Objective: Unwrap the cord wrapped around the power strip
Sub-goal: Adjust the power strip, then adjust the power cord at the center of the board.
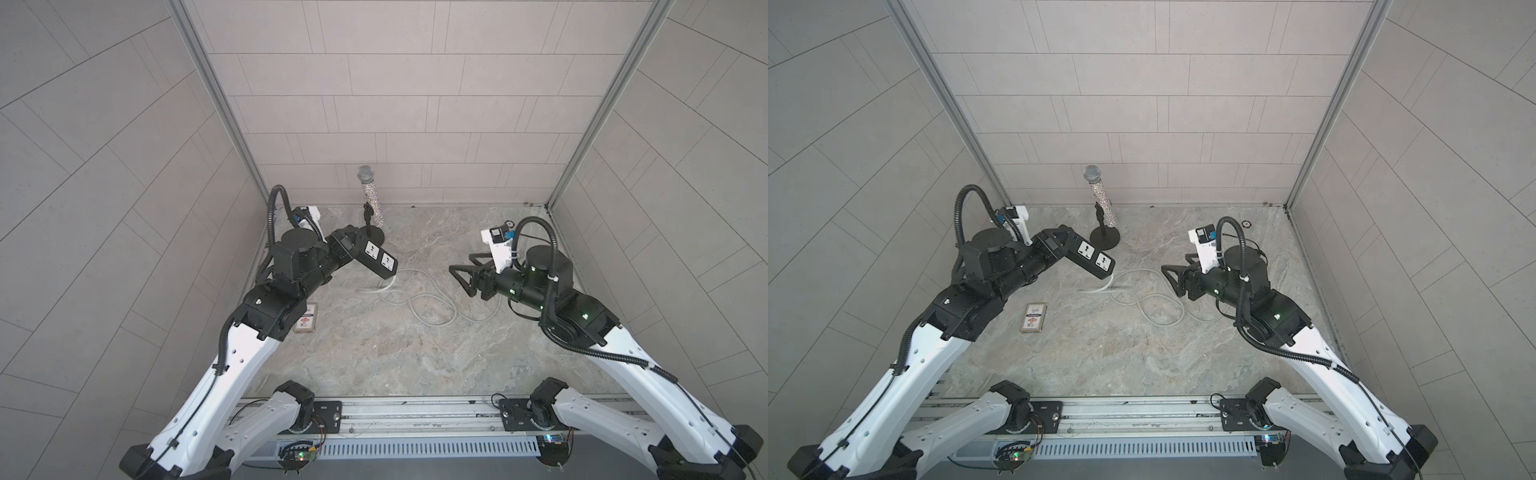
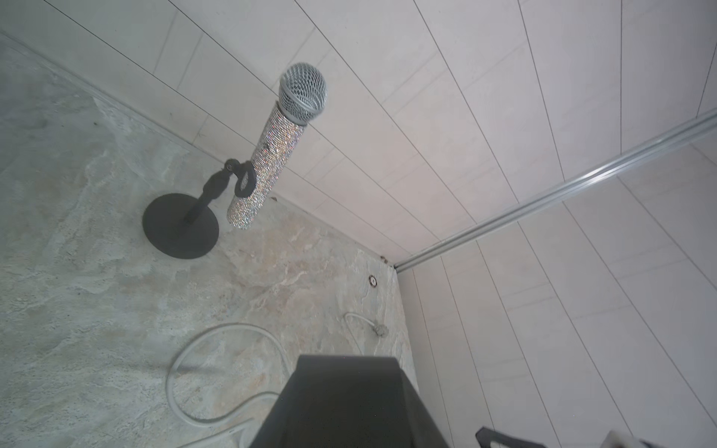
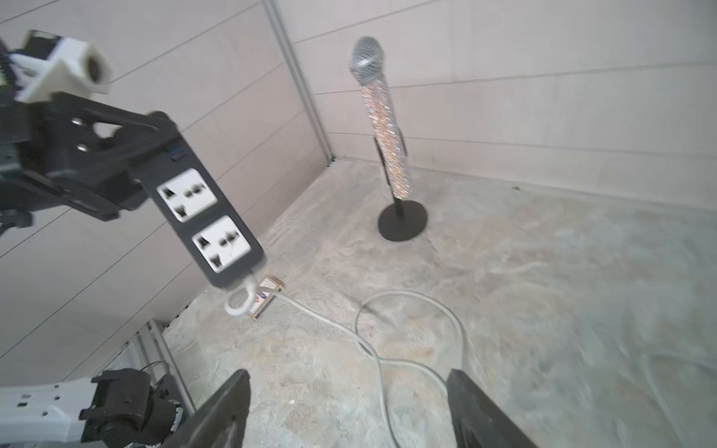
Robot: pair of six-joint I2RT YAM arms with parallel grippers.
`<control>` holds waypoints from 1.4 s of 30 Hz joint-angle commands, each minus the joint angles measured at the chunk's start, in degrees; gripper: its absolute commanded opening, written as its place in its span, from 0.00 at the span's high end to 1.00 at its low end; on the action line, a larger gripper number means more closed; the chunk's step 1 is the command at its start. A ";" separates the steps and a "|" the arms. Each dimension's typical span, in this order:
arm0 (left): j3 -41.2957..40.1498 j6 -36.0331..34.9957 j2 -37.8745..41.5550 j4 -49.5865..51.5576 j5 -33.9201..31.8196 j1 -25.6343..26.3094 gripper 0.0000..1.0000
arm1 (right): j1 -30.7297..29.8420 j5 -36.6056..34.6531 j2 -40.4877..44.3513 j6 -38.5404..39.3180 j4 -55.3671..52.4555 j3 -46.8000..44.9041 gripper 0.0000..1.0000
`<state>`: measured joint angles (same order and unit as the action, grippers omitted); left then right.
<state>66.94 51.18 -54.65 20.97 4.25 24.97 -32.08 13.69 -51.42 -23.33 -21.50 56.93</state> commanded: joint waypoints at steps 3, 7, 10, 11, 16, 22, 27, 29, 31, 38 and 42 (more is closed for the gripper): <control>3.68 4.92 -0.64 -5.68 -0.81 -0.52 1.00 | 1.40 -13.22 -8.04 -11.40 -7.96 -5.12 0.32; 3.87 5.82 -0.35 -5.86 -1.48 -0.59 1.00 | 2.21 -7.26 -15.35 -14.77 -8.50 -7.10 0.39; 3.78 6.04 -0.02 -5.92 -2.16 -0.62 1.00 | 2.83 -4.34 -18.31 -19.06 -9.19 -8.96 0.46; 3.71 6.10 0.05 -5.93 -2.48 -0.59 1.00 | 2.88 -4.01 -18.77 -20.68 -8.51 -10.04 0.48; 2.57 6.88 -0.19 -6.56 -3.89 -0.71 1.00 | 2.82 -0.58 -20.26 -27.90 1.83 -18.64 0.58; -1.17 7.45 0.09 -6.33 -5.01 -3.89 1.00 | 2.82 -0.47 -22.78 -26.36 3.35 -18.98 0.58; -10.03 12.20 2.16 -9.42 -1.53 -11.90 1.00 | 2.91 -0.33 -23.81 -24.40 4.03 -17.76 0.55; -12.68 13.64 2.85 -10.88 0.16 -14.80 1.00 | 2.98 0.08 -25.18 -23.93 3.84 -16.79 0.55; -13.79 13.71 3.27 -10.88 1.01 -16.87 1.00 | 3.20 -0.43 -25.78 -23.14 3.65 -16.08 0.54; -15.06 10.28 3.39 -8.79 -1.19 -20.01 1.00 | 8.72 -8.23 -26.04 -23.63 -4.01 -13.87 0.50; -19.16 11.34 2.32 -10.32 -2.58 -22.02 1.00 | 10.65 -11.23 -28.85 -30.23 -15.70 -8.76 0.45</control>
<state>50.26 61.91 -52.12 13.43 3.75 4.29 -21.78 7.42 -78.83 -48.51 -26.87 45.39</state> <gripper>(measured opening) 0.346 0.548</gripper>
